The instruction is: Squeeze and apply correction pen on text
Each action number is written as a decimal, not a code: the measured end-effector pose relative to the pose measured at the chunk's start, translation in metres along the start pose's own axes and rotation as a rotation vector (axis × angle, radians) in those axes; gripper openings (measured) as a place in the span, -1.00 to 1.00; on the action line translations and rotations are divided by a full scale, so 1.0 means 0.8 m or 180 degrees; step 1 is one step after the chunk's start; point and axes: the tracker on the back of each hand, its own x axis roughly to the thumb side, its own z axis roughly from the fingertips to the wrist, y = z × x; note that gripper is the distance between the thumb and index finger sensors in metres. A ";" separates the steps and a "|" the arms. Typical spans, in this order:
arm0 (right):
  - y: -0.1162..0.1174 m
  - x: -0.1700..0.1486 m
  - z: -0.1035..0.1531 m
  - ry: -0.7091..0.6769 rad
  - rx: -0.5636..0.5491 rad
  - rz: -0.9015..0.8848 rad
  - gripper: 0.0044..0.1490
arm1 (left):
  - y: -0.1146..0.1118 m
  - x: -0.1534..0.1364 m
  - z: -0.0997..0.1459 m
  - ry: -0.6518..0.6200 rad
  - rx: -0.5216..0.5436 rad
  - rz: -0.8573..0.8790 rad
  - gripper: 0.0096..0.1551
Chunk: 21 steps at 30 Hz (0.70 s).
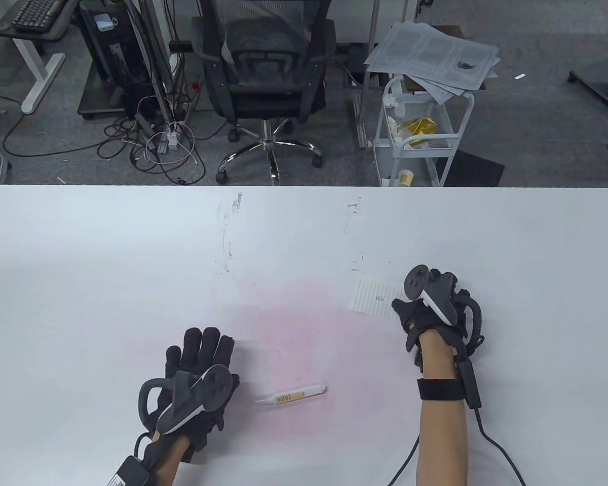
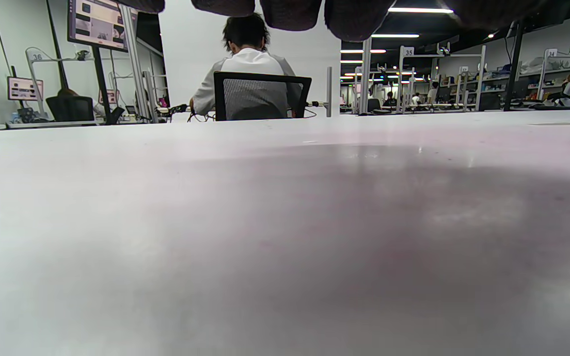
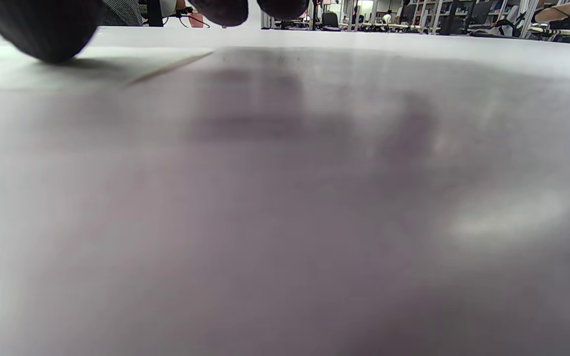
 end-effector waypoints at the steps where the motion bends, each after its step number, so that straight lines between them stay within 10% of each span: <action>1: 0.000 0.000 0.000 -0.0002 0.0020 -0.0006 0.03 | 0.000 0.000 0.000 0.0004 0.0003 0.0005 -0.14; 21: -0.005 0.007 0.015 0.0003 -0.0046 -0.0230 -0.13 | -0.001 0.000 -0.001 -0.0002 -0.0017 -0.0003 -0.14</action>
